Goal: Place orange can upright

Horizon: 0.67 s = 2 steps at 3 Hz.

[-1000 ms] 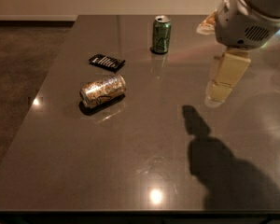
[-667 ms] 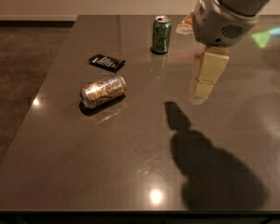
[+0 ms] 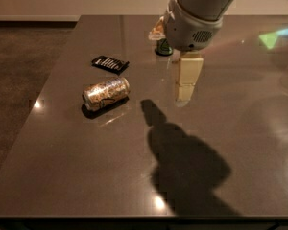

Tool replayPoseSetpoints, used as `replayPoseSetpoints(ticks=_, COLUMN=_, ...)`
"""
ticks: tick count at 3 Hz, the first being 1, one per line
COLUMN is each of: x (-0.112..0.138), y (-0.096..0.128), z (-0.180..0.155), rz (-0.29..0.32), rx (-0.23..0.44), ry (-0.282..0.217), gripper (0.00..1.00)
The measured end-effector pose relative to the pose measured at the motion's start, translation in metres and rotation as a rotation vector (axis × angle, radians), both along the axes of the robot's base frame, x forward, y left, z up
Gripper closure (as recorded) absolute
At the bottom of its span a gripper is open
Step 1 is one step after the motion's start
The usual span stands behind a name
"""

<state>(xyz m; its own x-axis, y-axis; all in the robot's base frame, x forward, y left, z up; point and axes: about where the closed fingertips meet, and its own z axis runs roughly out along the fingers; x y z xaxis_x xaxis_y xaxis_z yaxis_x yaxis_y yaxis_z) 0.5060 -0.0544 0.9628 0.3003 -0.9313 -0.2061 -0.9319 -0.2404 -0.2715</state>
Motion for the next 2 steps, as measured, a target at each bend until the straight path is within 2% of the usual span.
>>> replayPoseSetpoints(ticks=2, x=0.017, y=0.046, z=-0.022, rz=0.150, rx=-0.074, ry=0.004, gripper=0.00)
